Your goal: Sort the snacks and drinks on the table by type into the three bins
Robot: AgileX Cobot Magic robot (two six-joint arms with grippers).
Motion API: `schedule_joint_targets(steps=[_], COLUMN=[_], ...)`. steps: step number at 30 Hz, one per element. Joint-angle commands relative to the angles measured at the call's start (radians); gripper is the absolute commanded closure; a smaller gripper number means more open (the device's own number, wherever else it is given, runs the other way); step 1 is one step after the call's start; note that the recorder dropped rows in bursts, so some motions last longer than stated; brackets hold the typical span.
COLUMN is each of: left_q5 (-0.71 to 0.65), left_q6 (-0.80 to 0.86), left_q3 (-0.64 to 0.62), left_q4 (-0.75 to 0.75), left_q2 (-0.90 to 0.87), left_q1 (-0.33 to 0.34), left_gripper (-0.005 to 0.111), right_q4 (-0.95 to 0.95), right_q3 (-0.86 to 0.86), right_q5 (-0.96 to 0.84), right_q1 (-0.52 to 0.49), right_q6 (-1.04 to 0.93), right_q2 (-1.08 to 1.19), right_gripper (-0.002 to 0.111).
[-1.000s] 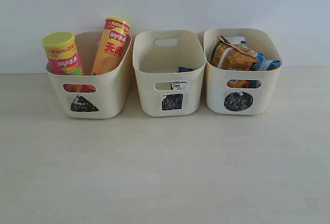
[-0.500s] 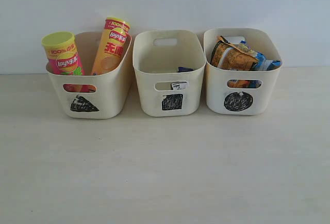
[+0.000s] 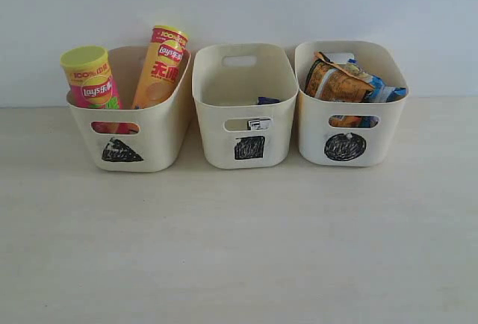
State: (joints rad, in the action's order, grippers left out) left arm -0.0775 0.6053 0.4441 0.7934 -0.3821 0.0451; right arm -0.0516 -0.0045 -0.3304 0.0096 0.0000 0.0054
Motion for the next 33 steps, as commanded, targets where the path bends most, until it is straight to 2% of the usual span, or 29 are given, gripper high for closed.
schedule_joint_targets(steps=[1,2,3,13,20,23,30,33], left_q5=[-0.025,-0.033,-0.036,-0.036,-0.036,-0.036,-0.216,-0.216], left_q6=[-0.746,-0.869,-0.931,-0.873,-0.873,-0.873,-0.773,-0.773], left_q3=[-0.064,-0.078,-0.092,-0.266,-0.438,-0.444,-0.444,-0.444], left_q4=[-0.721,-0.826,-0.871,-0.858,-0.811,-0.810,-0.808,-0.804], left_q2=[0.047,0.064,0.082,0.263,0.382,0.382,0.382,0.382], left_q1=[-0.007,-0.007,-0.007,-0.007,-0.007,-0.007,-0.007,-0.007], left_gripper=[0.103,0.103,0.103,0.103,0.103,0.103,0.103,0.103], right_q4=[0.006,0.006,0.006,0.006,0.006,0.006,0.006,0.006], right_q3=[0.005,0.005,0.005,0.005,0.005,0.005,0.005,0.005], right_q5=[0.004,0.004,0.004,0.004,0.004,0.004,0.004,0.004], right_q1=[0.000,0.000,0.000,0.000,0.000,0.000,0.000,0.000], right_q6=[0.000,0.000,0.000,0.000,0.000,0.000,0.000,0.000], right_q2=[-0.005,-0.005,-0.005,-0.005,-0.005,-0.005,-0.005,-0.005], right_gripper=[0.108,0.108,0.108,0.108,0.108,0.108,0.108,0.108])
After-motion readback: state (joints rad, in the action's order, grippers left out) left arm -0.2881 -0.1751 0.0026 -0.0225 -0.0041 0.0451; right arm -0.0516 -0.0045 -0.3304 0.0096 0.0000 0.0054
